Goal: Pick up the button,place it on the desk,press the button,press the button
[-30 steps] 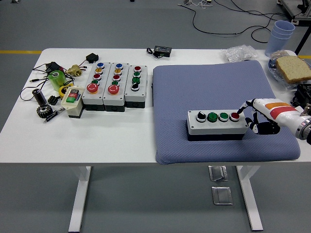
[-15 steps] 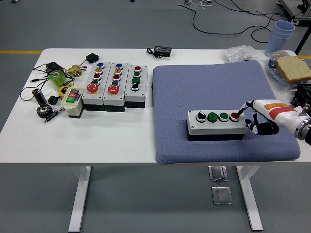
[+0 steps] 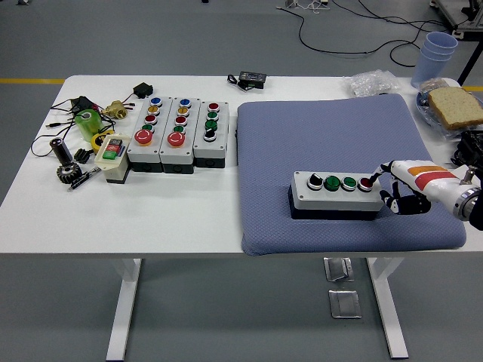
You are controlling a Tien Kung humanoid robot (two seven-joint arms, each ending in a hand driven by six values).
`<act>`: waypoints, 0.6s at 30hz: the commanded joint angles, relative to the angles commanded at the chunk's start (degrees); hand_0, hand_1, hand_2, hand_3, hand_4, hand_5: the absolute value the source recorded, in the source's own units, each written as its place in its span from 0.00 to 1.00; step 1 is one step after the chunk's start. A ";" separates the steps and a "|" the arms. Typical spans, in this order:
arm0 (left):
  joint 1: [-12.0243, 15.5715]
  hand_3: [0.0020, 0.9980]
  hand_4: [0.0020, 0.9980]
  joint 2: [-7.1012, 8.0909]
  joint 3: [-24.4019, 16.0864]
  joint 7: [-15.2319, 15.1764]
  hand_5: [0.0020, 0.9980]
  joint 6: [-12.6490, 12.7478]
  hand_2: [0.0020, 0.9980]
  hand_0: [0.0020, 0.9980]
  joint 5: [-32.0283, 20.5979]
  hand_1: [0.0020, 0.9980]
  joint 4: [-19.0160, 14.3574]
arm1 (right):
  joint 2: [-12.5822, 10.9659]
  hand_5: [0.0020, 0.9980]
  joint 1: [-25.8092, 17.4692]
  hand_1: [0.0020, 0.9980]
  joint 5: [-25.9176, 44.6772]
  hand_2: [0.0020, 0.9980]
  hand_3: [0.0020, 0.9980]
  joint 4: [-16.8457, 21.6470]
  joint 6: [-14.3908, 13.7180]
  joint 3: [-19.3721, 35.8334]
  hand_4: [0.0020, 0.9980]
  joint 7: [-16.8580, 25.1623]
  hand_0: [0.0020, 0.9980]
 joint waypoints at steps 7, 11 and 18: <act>-0.02 0.57 0.31 0.02 -0.05 -0.01 0.86 0.01 0.67 0.65 0.03 0.65 0.00 | -0.06 0.08 0.19 0.00 -0.37 0.24 0.67 1.31 -0.31 0.59 0.49 -0.09 0.09; -0.03 0.57 0.31 0.03 -0.03 0.00 0.86 0.00 0.67 0.65 0.09 0.65 0.00 | -0.16 0.08 0.23 0.00 -0.72 0.24 0.67 2.67 -0.53 1.24 0.49 -0.09 0.09; -0.02 0.57 0.31 0.06 -0.11 0.03 0.86 -0.04 0.67 0.65 0.33 0.65 0.00 | -0.48 0.08 0.16 0.00 -0.81 0.24 0.67 5.29 -0.93 2.33 0.49 -0.33 0.09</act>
